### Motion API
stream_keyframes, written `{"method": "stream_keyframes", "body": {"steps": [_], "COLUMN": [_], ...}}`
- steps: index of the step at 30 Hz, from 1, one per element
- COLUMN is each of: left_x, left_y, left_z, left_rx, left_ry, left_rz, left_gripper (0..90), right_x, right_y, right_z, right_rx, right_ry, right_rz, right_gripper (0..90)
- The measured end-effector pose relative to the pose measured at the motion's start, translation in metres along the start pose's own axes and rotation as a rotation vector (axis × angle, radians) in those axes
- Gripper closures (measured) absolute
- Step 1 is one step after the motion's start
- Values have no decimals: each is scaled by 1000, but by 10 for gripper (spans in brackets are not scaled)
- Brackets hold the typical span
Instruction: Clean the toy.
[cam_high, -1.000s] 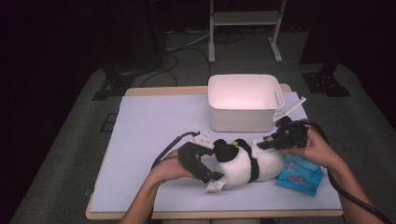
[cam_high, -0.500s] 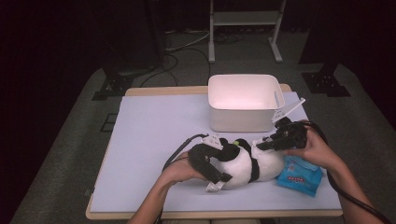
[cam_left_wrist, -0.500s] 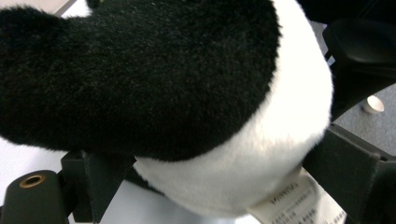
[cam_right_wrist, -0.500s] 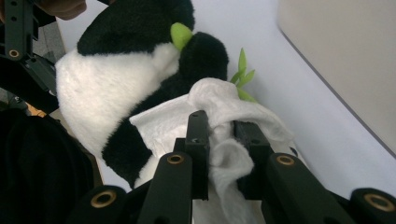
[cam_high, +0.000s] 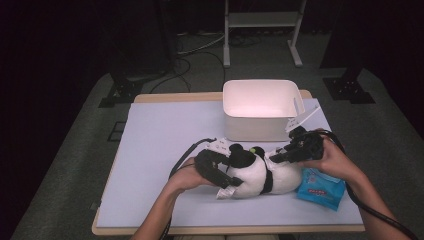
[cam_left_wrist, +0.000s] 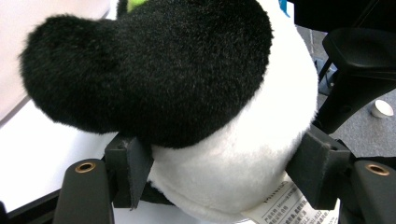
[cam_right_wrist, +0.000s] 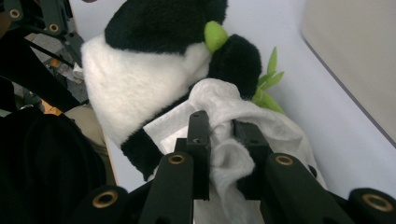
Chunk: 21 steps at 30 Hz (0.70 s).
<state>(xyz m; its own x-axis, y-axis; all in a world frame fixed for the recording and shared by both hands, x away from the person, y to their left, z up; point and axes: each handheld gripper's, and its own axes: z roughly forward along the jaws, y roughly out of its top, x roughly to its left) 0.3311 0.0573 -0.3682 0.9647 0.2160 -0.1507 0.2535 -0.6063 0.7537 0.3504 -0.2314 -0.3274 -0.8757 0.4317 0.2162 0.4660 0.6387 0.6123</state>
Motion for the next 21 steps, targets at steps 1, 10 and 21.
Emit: {"method": "stream_keyframes", "body": {"steps": [1, 10, 21], "left_x": [0, 3, 6], "left_y": [-1, -6, -15], "left_z": [-2, -27, -35], "left_rx": [-1, 5, 25], "left_ry": [1, 25, 31], "left_rz": [-2, 1, 12], "left_gripper": [302, 312, 311], "right_x": [1, 14, 20], "right_y": [2, 21, 41], "right_z": [1, 17, 33], "right_rx": [1, 12, 42], "right_ry": [4, 42, 75], "right_rz": [1, -41, -60], "right_gripper": [779, 778, 780]}}
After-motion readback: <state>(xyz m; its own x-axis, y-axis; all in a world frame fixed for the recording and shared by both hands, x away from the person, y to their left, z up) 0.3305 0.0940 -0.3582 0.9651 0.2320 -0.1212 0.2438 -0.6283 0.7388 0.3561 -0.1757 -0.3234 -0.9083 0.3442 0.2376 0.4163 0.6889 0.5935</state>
